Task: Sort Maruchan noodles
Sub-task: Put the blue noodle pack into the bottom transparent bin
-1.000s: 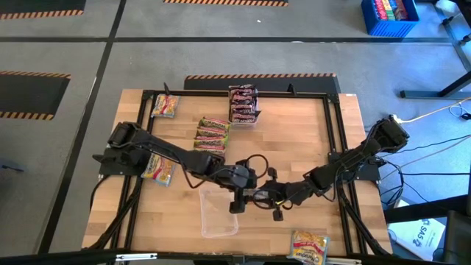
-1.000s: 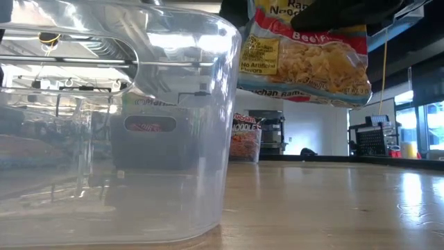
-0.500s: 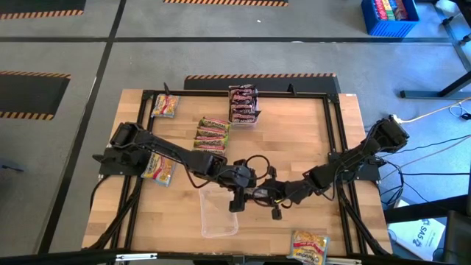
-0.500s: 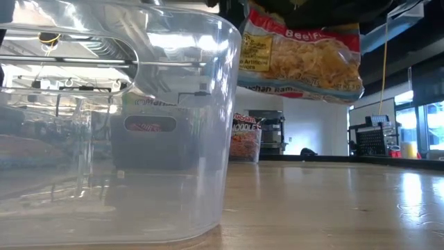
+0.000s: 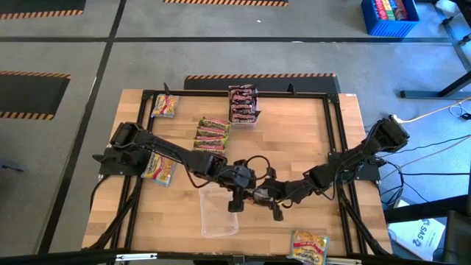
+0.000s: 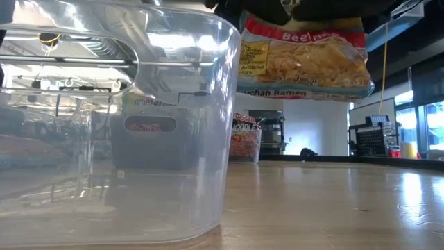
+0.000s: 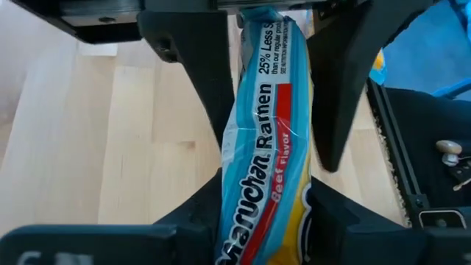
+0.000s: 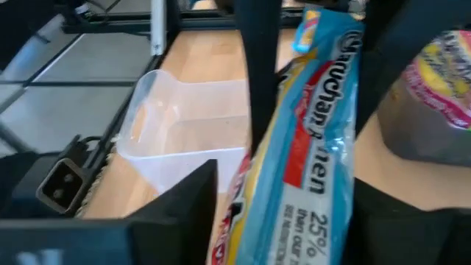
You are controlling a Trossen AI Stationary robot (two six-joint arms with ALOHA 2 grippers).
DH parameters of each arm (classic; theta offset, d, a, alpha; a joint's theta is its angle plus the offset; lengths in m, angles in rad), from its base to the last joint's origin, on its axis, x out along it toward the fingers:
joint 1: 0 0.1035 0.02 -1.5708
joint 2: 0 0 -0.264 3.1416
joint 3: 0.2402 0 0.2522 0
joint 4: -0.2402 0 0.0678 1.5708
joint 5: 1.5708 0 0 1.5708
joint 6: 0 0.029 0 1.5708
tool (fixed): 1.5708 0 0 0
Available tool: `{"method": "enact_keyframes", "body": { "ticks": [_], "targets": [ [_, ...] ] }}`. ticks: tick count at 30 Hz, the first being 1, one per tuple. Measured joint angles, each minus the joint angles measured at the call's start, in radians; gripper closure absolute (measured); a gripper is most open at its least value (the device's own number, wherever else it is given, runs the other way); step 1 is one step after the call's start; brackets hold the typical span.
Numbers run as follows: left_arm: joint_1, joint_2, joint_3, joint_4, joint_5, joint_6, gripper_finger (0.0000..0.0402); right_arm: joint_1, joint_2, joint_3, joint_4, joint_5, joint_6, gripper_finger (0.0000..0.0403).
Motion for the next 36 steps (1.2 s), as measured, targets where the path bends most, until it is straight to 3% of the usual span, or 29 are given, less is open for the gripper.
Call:
{"method": "enact_keyframes", "body": {
  "ticks": [3, 7, 12, 17, 28, 36],
  "targets": [
    [-0.001, -0.014, -0.001, -0.001, 0.004, 0.001, 0.0289, -0.001, -0.012, 0.001, -0.005, -0.053, -0.019, 0.0177],
    [-0.009, -0.056, -0.001, -0.034, -0.002, -0.007, 0.0291, 0.027, -0.055, 0.008, -0.047, -0.039, -0.024, 0.0144],
    [-0.044, -0.137, -0.003, -0.205, -0.047, -0.076, 0.0293, 0.100, -0.132, -0.004, -0.254, -0.119, 0.017, 0.0125],
    [-0.090, -0.201, 0.001, -0.336, -0.193, -0.149, 0.0293, 0.157, -0.190, -0.001, -0.314, 0.016, 0.067, 0.0123],
    [-0.302, -0.227, -0.034, -0.546, -0.484, -0.295, 0.0292, 0.192, -0.209, -0.001, -0.379, 0.050, 0.126, 0.0122],
    [-0.416, -0.226, -0.170, -0.491, -0.706, -0.431, 0.0297, 0.192, -0.208, -0.001, -0.383, 0.099, 0.128, 0.0122]
  ]
}}
